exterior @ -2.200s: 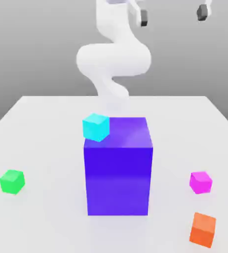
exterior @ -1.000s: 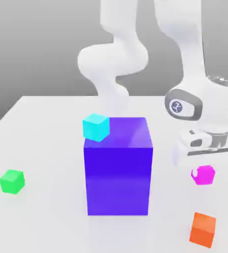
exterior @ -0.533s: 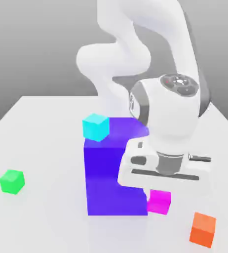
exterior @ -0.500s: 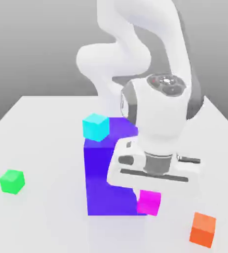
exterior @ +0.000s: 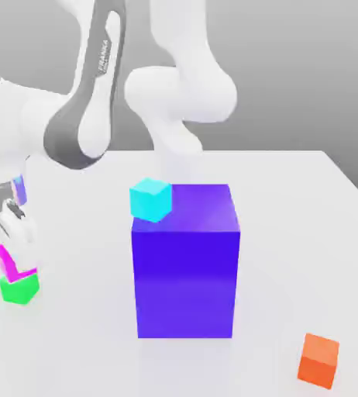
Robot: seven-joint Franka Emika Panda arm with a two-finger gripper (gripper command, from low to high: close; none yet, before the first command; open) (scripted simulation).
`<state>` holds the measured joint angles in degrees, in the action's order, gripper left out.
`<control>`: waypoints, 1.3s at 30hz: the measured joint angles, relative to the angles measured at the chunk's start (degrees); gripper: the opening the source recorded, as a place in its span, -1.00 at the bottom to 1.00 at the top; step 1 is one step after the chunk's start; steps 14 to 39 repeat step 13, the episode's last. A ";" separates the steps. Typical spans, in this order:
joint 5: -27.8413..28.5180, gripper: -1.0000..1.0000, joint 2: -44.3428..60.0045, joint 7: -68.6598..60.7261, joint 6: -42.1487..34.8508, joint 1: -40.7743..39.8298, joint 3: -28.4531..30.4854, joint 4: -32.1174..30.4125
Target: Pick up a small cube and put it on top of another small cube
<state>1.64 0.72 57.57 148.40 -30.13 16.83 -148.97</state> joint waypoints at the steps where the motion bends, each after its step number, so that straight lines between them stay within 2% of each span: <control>1: -0.05 -1.00 -0.70 0.05 0.68 -2.89 0.18 -1.08; 3: -0.54 -1.00 -1.88 0.58 3.08 -7.42 -0.41 -3.91; 10: -7.49 -1.00 8.12 -3.99 13.85 -7.19 -5.70 -4.60; 11: -8.10 1.00 9.12 -4.42 14.76 -7.44 -6.07 -4.57; 39: -8.10 1.00 9.12 -4.41 14.76 -7.44 -6.07 -4.57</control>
